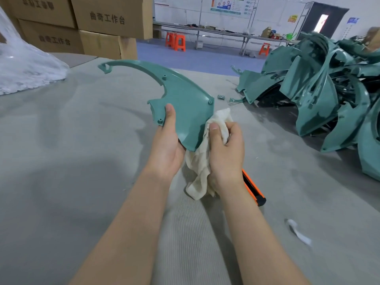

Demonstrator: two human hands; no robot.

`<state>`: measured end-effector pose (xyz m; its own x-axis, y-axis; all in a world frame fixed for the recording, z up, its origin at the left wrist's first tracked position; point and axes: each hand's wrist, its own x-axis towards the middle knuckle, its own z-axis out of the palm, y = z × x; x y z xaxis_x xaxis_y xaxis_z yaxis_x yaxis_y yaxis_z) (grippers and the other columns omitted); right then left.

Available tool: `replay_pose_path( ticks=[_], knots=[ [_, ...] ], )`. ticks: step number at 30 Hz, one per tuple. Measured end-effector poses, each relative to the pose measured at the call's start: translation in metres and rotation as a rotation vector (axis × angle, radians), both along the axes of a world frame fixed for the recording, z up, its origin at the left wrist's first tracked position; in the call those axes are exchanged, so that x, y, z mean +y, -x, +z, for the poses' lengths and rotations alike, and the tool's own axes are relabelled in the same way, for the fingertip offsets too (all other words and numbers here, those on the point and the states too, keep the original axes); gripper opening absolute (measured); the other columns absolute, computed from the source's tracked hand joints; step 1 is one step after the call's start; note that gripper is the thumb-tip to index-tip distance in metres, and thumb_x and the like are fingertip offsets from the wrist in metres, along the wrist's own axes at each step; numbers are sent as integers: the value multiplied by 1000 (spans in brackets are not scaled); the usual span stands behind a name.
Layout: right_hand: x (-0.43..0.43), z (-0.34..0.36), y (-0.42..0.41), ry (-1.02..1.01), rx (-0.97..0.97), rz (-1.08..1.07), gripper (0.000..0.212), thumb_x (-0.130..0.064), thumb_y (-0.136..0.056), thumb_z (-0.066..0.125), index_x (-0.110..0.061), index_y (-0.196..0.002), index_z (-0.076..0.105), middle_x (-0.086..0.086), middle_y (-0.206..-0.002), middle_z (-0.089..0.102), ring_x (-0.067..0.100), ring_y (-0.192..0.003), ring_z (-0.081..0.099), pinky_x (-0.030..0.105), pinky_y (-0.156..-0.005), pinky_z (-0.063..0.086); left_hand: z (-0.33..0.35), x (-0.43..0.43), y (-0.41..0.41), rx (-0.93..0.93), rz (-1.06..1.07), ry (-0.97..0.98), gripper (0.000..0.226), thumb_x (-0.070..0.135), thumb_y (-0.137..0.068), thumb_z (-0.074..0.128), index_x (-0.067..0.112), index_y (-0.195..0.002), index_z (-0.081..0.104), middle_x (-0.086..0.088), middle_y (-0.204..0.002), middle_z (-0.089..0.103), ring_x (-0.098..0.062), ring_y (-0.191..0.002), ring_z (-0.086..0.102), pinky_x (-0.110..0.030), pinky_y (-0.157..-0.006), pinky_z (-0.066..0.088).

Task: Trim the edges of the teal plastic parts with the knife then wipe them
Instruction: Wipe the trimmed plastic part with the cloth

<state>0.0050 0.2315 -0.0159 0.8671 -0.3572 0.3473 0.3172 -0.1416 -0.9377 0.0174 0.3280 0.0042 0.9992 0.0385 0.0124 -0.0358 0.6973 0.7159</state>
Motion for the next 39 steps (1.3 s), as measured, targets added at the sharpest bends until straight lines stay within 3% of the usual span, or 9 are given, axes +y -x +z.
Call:
replay_pose_path(
  ticks=[2, 6, 10, 13, 19, 22, 26, 29, 39],
  knots=[
    [2, 0, 1, 55, -13, 43, 11, -23, -94, 59, -23, -85, 53, 6, -103, 56, 7, -91, 54, 31, -86, 48, -1, -1, 0, -9, -11, -14, 48, 40, -102, 33, 7, -131, 52, -10, -119, 68, -20, -104, 67, -28, -82, 57],
    [6, 0, 1, 175, -53, 52, 6, -18, -91, 64, -22, -92, 59, 11, -122, 45, -22, -95, 42, 1, -85, 36, -3, -6, 1, -26, -74, -88, 43, 35, -102, 35, 5, -124, 57, -9, -111, 71, -15, -98, 69, -23, -74, 56],
    [-12, 2, -8, 61, -25, -183, 5, -20, -96, 57, -16, -95, 55, 12, -107, 59, 25, -103, 56, 41, -91, 46, -8, -15, 4, -22, -197, -152, 35, 35, -101, 38, 11, -112, 61, -5, -101, 74, -14, -93, 71, -23, -75, 57],
    [-16, 3, -6, 16, -1, -184, 8, -20, -96, 56, -23, -89, 53, 9, -104, 61, 24, -100, 57, 44, -91, 46, -8, -18, 4, -19, -203, -149, 33, 34, -101, 39, 12, -114, 60, -4, -99, 74, -14, -92, 71, -24, -73, 57],
    [15, -2, 5, 117, 50, 145, 18, -22, -90, 65, -37, -86, 57, 12, -140, 33, -10, -109, 45, 3, -90, 36, -6, -5, 1, -17, -103, -123, 37, 38, -101, 38, 14, -107, 65, 1, -97, 75, -8, -89, 71, -18, -66, 55],
    [9, -2, 1, 157, -26, 41, 10, -21, -91, 64, -28, -91, 58, 15, -130, 42, -30, -91, 36, -6, -79, 29, -6, -1, 1, 13, -156, -124, 40, 40, -101, 38, 12, -111, 64, -3, -102, 74, -11, -92, 70, -21, -71, 56],
    [-15, -1, -9, 184, -57, -115, 14, -22, -94, 60, -10, -102, 62, 14, -120, 53, -28, -92, 38, 1, -82, 35, -6, 4, 1, 21, -216, -196, 39, 39, -100, 39, 12, -121, 60, -3, -110, 72, -13, -97, 69, -24, -78, 57],
    [-27, -2, -14, 119, -40, -159, 12, -21, -96, 57, -22, -84, 58, 3, -97, 61, 9, -93, 56, 29, -81, 47, -7, 7, 0, -16, -224, -248, 33, 36, -99, 43, 19, -123, 57, 1, -113, 71, -12, -102, 67, -25, -81, 56],
    [-35, 11, -5, 19, -121, -296, 15, -26, -95, 58, -34, -84, 51, -16, -82, 57, -4, -71, 52, 21, -71, 46, -8, 7, -4, -1, -182, -187, 36, 39, -101, 37, 18, -123, 57, 3, -110, 72, -11, -101, 68, -24, -73, 57]
  ],
)
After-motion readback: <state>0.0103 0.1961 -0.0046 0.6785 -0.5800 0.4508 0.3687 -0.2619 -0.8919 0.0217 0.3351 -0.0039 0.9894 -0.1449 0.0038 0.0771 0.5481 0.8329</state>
